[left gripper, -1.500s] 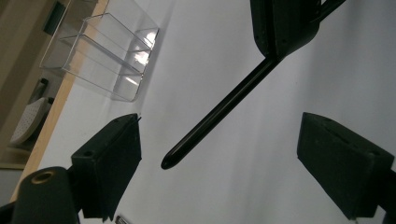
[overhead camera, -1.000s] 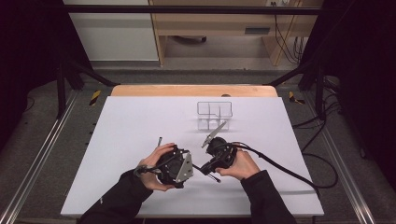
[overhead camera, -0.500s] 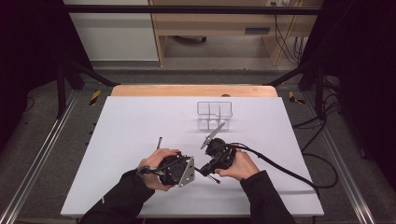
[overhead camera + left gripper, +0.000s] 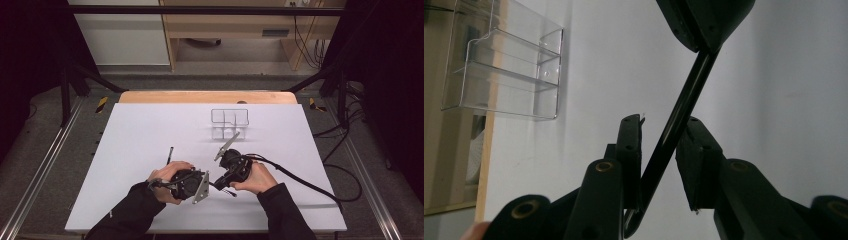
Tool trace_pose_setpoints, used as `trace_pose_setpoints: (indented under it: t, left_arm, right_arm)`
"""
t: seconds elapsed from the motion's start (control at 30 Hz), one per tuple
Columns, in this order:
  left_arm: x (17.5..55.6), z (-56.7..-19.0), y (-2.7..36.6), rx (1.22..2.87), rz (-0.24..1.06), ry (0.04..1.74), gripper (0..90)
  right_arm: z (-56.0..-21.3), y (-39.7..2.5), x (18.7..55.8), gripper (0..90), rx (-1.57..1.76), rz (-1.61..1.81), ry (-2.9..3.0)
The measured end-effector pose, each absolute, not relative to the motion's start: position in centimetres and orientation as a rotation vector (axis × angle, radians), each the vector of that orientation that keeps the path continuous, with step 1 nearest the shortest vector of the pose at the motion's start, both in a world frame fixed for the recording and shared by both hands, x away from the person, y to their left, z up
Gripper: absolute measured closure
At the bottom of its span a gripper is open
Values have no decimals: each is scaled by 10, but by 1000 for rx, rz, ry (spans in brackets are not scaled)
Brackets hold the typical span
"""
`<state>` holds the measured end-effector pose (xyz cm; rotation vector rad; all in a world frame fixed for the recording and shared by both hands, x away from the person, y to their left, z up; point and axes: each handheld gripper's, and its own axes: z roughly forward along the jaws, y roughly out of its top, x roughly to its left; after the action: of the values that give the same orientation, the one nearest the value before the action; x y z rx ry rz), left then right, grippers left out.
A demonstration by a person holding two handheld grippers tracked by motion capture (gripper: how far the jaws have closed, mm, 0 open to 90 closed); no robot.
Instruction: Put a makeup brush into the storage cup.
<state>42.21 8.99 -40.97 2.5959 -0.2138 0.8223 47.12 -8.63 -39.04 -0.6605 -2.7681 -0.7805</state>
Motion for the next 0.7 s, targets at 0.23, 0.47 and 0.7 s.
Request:
trace_pose_setpoints:
  t: [0.23, 0.47, 0.7]
  left_arm:
    - [421, -411, 90, 2609, 813, -238, 752]
    - [420, -414, 88, 2641, 793, -271, 807]
    - [420, -417, 86, 2657, 764, -274, 829]
  right_arm:
    - [-390, -87, 471, 842, -662, -785, -2768]
    - [-387, -89, 471, 834, -664, -822, -2780]
    - [-386, -89, 471, 825, -669, -832, -2798]
